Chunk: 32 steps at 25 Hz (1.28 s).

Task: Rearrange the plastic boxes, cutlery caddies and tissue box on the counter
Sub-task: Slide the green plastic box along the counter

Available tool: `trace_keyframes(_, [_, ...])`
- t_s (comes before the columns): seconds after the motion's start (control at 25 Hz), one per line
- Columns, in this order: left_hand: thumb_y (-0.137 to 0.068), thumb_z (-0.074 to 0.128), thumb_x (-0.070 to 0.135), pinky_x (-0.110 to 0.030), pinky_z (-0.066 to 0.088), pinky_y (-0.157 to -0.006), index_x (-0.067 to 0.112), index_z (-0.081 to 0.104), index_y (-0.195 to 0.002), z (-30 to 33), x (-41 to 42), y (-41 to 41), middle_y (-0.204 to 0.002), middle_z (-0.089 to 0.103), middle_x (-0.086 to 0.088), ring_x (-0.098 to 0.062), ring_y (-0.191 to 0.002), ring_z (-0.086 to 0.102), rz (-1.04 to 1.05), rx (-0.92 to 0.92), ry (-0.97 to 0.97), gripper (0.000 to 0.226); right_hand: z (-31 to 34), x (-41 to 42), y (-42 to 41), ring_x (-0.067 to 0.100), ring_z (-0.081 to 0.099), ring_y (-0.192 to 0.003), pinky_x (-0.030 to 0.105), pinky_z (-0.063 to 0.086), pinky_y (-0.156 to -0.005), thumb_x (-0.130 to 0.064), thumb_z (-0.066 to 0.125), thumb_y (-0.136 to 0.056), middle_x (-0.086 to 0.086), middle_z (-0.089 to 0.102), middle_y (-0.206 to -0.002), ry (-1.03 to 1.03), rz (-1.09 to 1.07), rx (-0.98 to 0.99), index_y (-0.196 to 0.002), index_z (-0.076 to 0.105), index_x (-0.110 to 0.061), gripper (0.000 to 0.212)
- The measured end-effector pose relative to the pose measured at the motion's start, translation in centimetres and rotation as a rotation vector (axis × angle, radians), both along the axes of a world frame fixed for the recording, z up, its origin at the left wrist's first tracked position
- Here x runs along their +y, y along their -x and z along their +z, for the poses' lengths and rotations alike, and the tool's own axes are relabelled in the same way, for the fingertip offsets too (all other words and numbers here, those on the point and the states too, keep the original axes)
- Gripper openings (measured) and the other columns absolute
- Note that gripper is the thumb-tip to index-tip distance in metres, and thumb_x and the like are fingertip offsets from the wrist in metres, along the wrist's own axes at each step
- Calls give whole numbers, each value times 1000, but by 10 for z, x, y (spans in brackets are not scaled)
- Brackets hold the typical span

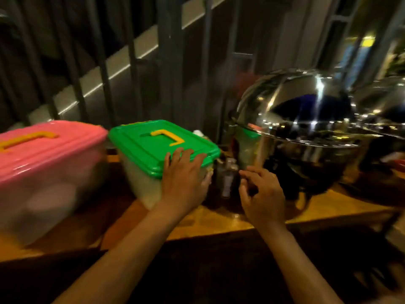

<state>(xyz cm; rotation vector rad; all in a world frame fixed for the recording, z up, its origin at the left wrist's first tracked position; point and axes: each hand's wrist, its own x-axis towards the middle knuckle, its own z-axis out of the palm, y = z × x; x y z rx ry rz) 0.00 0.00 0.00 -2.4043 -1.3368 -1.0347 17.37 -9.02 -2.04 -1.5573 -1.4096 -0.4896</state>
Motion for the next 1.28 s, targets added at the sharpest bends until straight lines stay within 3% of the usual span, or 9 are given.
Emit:
trace_keyframes(0.12, [-79, 43, 71, -58, 19, -109, 31, 47, -138, 4, 18, 1, -140, 49, -12, -39, -133, 35, 248, 152, 99, 72, 17, 62, 5, 22, 61, -101, 9, 30, -91, -26, 64, -83, 5, 66, -109, 116, 96, 107, -105, 70, -17, 24])
trace_keyframes(0.28, [-79, 59, 57, -61, 23, -107, 34, 47, -135, -8, 19, 7, -140, 52, -4, -36, -126, 42, 285, 169, 65, 62, 40, 138, 13, 28, 52, -121, 35, 40, -104, -45, 68, -81, 14, 57, -131, 402, 210, 277, -129, 58, -19, 56])
trace_keyframes(0.4, [-78, 63, 50, -57, 28, -104, 32, 49, -133, -7, 17, 27, -139, 53, -3, -35, -123, 46, 259, 188, 49, 60, 36, 156, 28, 30, 53, -123, 33, 39, -102, -48, 66, -82, 14, 58, -134, 574, 255, 255, -127, 61, -19, 53])
trace_keyframes(0.52, [-73, 63, 50, -56, 32, -103, 36, 51, -131, -10, 11, 57, -137, 56, 1, -32, -120, 50, 209, 206, -30, 61, 22, 139, 46, 30, 56, -119, 36, 43, -102, -67, 54, -78, 18, 58, -132, 484, 254, 286, -124, 63, -21, 66])
trace_keyframes(0.6, [-68, 61, 50, -56, 34, -102, 41, 53, -127, -16, 9, 83, -135, 56, 2, -30, -119, 49, 187, 118, -24, 60, 15, 119, 60, 32, 47, -126, 40, 40, -105, -70, 51, -79, 18, 44, -143, 467, 253, 296, -130, 57, -22, 70])
trace_keyframes(0.72, [-65, 63, 44, -49, 36, -108, 39, 54, -128, -23, 11, 113, -138, 45, -8, -30, -129, 39, 124, -114, 71, 63, 11, 81, 82, 27, 38, -133, 37, 38, -102, -71, 57, -74, 6, 21, -156, 426, 304, 257, -134, 46, -33, 71])
trace_keyframes(0.84, [-64, 73, 33, -44, 33, -112, 37, 55, -129, -25, 16, 128, -137, 42, -9, -31, -134, 34, 85, -198, 154, 67, 2, 63, 90, 22, 37, -133, 32, 39, -95, -71, 62, -70, -3, 11, -158, 377, 380, 245, -132, 40, -38, 74])
trace_keyframes(1.04, [-64, 67, 38, -42, 33, -111, 36, 56, -129, -25, 15, 128, -131, 45, -8, -31, -130, 38, 85, -198, 160, 65, -7, 67, 89, 26, 38, -133, 43, 46, -92, -74, 57, -70, 0, 12, -157, 335, 336, 184, -131, 37, -33, 77])
trace_keyframes(1.28, [-66, 66, 42, -47, 36, -108, 39, 53, -130, -26, 15, 128, -130, 45, -7, -32, -130, 37, 93, -193, 170, 66, -1, 64, 91, 29, 38, -132, 43, 44, -94, -71, 59, -71, 0, 11, -156, 388, 356, 214, -129, 37, -31, 74])
